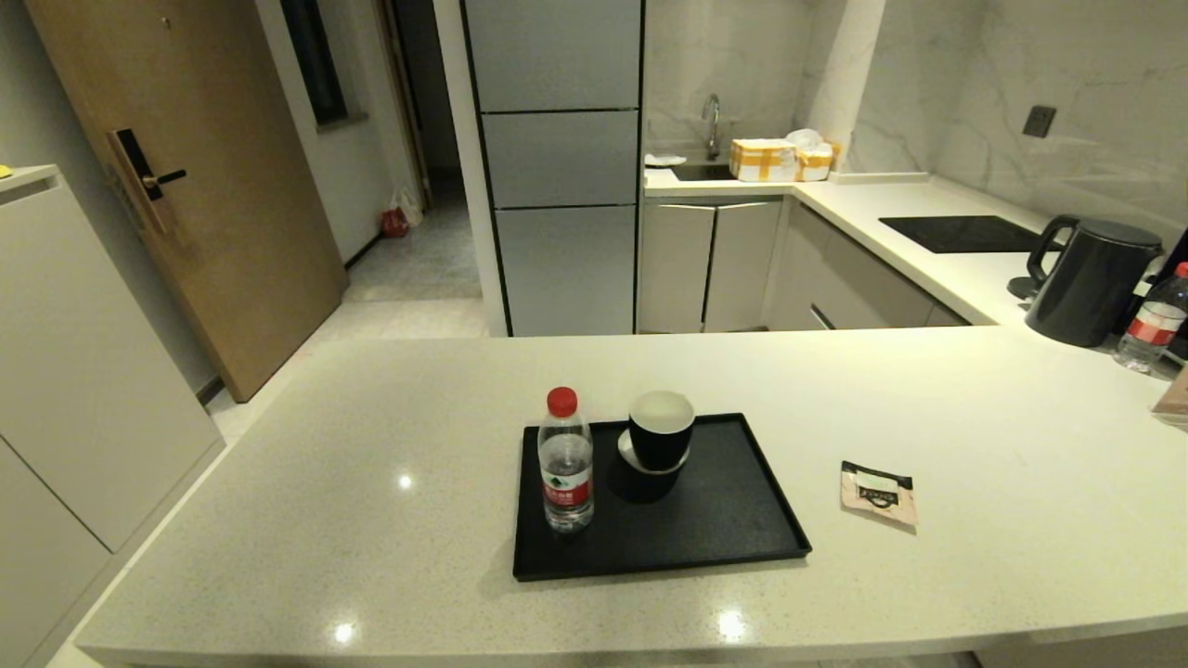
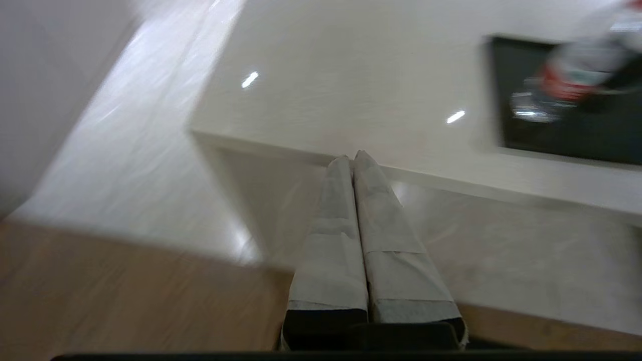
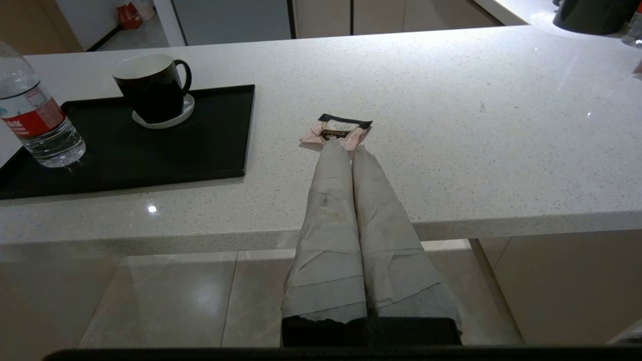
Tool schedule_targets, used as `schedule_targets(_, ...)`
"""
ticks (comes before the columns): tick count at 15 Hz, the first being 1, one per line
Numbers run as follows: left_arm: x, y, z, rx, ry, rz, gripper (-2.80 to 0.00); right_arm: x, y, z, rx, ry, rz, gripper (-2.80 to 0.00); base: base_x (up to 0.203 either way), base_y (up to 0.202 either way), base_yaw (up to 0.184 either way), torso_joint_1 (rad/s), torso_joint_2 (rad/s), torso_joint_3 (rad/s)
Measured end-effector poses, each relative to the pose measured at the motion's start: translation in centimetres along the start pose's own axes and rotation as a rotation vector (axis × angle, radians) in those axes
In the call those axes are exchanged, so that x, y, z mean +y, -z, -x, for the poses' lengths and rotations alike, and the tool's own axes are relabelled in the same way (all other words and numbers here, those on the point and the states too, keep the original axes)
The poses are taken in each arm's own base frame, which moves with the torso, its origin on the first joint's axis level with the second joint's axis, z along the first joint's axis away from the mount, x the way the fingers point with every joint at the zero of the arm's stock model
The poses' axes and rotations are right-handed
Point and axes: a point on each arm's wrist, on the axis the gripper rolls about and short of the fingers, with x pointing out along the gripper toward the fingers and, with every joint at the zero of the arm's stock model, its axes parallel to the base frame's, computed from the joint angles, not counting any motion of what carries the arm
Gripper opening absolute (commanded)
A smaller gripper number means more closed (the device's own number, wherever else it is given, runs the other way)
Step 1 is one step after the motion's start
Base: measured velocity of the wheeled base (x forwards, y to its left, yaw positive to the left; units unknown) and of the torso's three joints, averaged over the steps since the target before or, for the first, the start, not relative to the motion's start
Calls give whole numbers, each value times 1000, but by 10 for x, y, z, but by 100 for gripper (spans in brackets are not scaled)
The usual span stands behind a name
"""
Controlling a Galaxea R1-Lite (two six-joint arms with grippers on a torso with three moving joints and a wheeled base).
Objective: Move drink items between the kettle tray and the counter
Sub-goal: Pick up the tea bag
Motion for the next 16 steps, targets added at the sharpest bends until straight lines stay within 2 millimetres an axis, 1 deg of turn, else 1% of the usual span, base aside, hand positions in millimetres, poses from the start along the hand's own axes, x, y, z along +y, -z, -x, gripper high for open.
schedule_targets(1, 1, 19, 8, -56, 66, 0, -280, 0, 0, 0, 0, 0, 0, -280, 0, 0, 0, 0, 0, 0)
schedule_targets(2, 0, 36, 5, -103, 121, -6, -280, 0, 0, 0, 0, 0, 0, -280, 0, 0, 0, 0, 0, 0)
schedule_targets(4, -5, 54, -12, -190, 191, -32, -280, 0, 0, 0, 0, 1, 0, -280, 0, 0, 0, 0, 0, 0)
schedule_targets(6, -8, 73, -43, -253, 204, -68, -280, 0, 0, 0, 0, 0, 0, -280, 0, 0, 0, 0, 0, 0)
schedule_targets(7, -8, 86, -61, -265, 190, -77, -280, 0, 0, 0, 0, 0, 0, -280, 0, 0, 0, 0, 0, 0)
schedule_targets(8, -8, 96, -74, -292, 166, -85, -280, 0, 0, 0, 0, 0, 0, -280, 0, 0, 0, 0, 0, 0)
schedule_targets(10, -8, 102, -84, -363, 139, -119, -280, 0, 0, 0, 0, 0, 0, -280, 0, 0, 0, 0, 0, 0)
schedule_targets(13, -8, 109, -88, -335, 129, -150, -280, 0, 0, 0, 0, -1, 0, -280, 0, 0, 0, 0, 0, 0)
schedule_targets(16, -8, 110, -89, -331, 129, -151, -280, 0, 0, 0, 0, 0, 0, -280, 0, 0, 0, 0, 0, 0)
